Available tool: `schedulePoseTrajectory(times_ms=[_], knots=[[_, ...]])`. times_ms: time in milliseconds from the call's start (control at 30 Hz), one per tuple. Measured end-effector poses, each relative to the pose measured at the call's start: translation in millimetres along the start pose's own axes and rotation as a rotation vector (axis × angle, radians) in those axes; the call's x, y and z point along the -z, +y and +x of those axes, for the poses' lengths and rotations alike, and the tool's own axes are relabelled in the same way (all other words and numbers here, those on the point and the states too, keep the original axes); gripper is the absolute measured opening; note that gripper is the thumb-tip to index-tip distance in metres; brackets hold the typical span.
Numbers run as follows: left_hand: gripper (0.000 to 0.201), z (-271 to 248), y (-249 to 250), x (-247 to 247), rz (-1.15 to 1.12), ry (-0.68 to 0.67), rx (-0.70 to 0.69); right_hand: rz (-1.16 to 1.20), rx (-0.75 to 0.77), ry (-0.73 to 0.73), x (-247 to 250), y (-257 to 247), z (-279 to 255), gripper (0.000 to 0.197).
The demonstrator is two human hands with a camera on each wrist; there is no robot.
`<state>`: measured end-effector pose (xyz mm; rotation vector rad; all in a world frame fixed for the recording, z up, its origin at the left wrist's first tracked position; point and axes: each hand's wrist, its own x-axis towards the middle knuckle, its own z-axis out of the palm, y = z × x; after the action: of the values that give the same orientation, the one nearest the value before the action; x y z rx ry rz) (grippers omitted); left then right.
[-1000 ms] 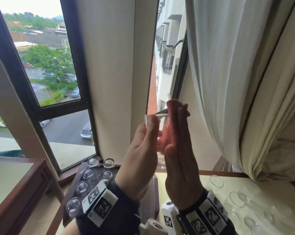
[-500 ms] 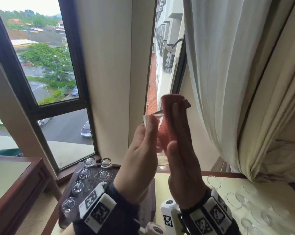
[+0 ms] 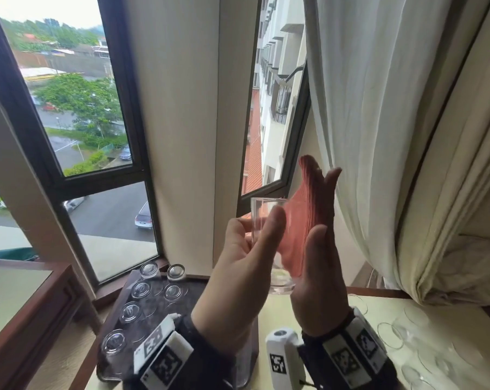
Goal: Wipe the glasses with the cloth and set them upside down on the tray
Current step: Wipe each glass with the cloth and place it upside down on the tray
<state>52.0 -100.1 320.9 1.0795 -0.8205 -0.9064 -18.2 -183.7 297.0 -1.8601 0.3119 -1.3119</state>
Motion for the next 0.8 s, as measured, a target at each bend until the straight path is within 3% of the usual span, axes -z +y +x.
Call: schedulePoseTrajectory(times_ms=[133,233,333,433,567,600,700,800], knots=[[0.082,10.0,5.9,11.0,0.085,0.188,-0.065,0.057,0.107,-0.113,-7.8,-8.3,-7.0,0.063],[0.086,18.9,13.7,27.4,0.052,0.210,-0.065,-0.045,0.194,-0.201,-18.0,-6.0,-31.1,0.062],[0.070,16.1,22.5,28.8,0.010,0.208,-0.119,0.031,0.117,-0.165,-21.0,3.9,-34.9,0.064],[0.067,12.3,15.2,17.9,0.041,0.156,-0.139,0.108,0.032,-0.082,-16.7,7.8,-19.4,0.071],[0.068,12.7,-2.2,9.2,0.108,0.144,-0.175,0.277,-0.275,-0.108,-1.6,-4.0,2.2,0.080],[0.068,13.1,-3.2,8.4,0.115,0.150,-0.177,0.240,-0.226,-0.131,-1.2,-8.2,3.4,0.079],[0.074,19.7,0.5,15.7,0.112,0.172,-0.161,0.038,0.150,-0.205,-10.0,-10.2,-6.3,0.064],[0.070,26.1,14.9,27.6,0.035,0.180,-0.173,-0.007,0.195,-0.252,-14.7,-1.1,-22.9,0.062]])
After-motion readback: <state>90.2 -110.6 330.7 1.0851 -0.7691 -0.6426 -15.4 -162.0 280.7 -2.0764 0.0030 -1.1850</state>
